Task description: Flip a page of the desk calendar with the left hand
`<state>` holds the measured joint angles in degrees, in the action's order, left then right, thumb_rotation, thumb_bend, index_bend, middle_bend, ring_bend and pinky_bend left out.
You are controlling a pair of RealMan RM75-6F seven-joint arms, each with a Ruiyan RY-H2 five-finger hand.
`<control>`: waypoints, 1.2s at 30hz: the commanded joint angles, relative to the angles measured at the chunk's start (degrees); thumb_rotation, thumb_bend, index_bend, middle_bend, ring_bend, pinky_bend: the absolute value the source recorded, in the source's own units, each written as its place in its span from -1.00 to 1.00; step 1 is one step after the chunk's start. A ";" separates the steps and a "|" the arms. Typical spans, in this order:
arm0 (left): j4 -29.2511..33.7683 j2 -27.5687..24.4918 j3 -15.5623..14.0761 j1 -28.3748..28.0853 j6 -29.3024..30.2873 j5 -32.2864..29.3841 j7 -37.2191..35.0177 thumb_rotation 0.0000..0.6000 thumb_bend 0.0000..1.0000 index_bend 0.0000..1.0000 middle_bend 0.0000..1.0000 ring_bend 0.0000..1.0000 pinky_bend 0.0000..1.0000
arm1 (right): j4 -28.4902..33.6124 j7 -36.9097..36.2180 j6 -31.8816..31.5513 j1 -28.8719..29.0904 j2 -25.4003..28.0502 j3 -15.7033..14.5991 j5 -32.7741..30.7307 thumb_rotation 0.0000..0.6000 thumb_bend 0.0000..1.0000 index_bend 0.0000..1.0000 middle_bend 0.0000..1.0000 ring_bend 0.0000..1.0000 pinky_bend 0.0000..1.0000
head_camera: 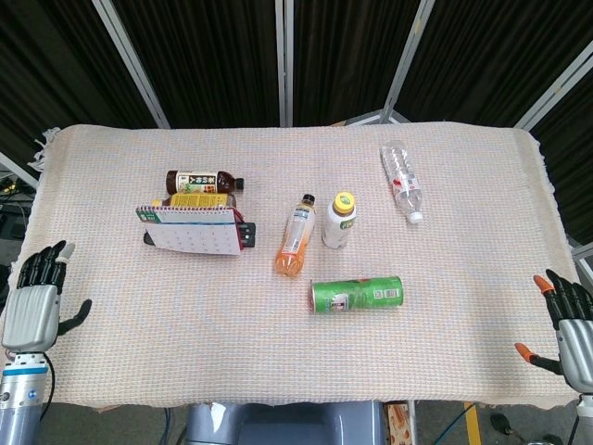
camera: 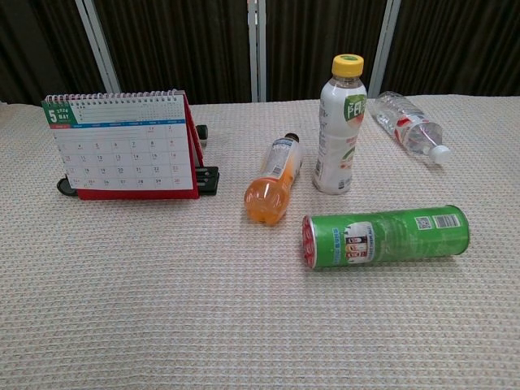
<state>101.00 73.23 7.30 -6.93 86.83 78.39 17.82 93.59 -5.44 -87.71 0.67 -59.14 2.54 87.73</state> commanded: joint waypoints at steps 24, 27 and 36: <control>0.61 6.55 7.70 -17.04 -26.90 -40.32 0.29 1.00 0.31 -1.00 0.24 0.19 0.08 | -0.09 -1.25 -0.12 0.17 0.70 0.90 -0.96 1.00 -1.00 -0.99 -1.00 -1.00 -1.00; -0.32 7.25 7.61 -18.08 -27.04 -41.46 0.70 1.00 0.31 -1.00 0.24 0.19 0.08 | -0.09 -1.45 -0.08 0.19 0.76 0.94 -1.01 1.00 -1.00 -0.99 -1.00 -1.00 -1.00; -2.94 9.22 7.46 -20.34 -27.08 -43.82 1.22 1.00 0.31 -1.00 0.24 0.19 0.08 | -0.32 -1.61 0.53 0.33 0.68 0.92 -1.41 1.00 -1.00 -0.99 -1.00 -1.00 -1.00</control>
<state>98.32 82.23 14.83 -27.04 59.82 34.85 18.96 93.28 -7.05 -87.20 0.99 -58.45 3.47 86.33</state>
